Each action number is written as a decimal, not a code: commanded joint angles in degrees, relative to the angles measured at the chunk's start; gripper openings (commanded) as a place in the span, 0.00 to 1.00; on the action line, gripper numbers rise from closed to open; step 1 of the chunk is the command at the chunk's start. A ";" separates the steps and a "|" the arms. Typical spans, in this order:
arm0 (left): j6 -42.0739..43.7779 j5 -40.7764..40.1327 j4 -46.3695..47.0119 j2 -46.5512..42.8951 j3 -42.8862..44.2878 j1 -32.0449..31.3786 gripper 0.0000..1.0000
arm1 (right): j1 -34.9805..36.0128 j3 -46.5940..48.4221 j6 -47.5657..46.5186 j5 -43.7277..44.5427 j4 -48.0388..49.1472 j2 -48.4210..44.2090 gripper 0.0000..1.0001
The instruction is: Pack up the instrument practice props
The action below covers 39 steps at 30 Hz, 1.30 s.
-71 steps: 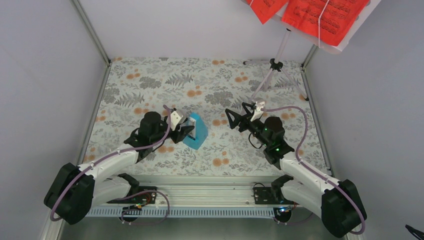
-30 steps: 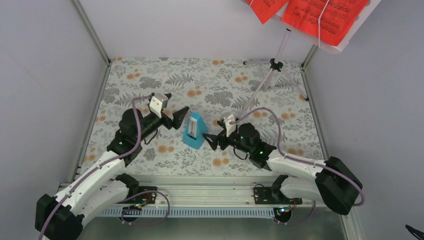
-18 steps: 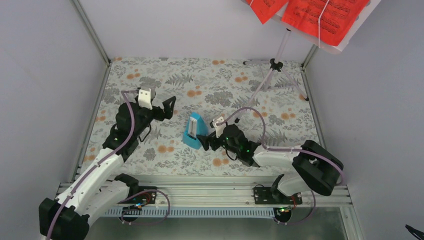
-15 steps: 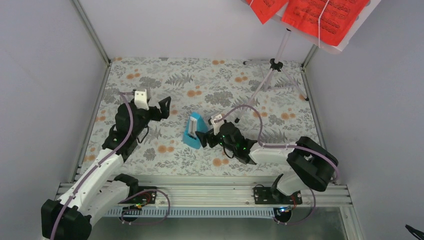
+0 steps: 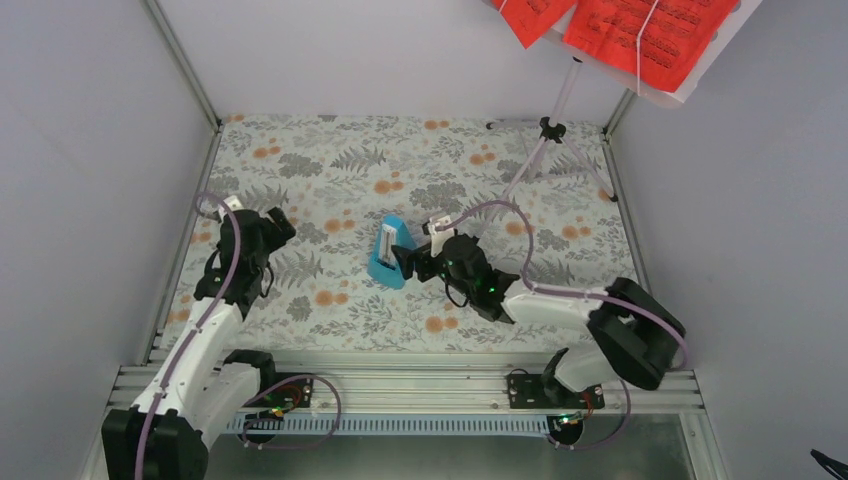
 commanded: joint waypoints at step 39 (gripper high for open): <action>-21.59 5.11 -15.99 1.33 -14.06 29.75 0.77 | -0.50 1.90 1.15 2.98 -16.49 -24.19 1.00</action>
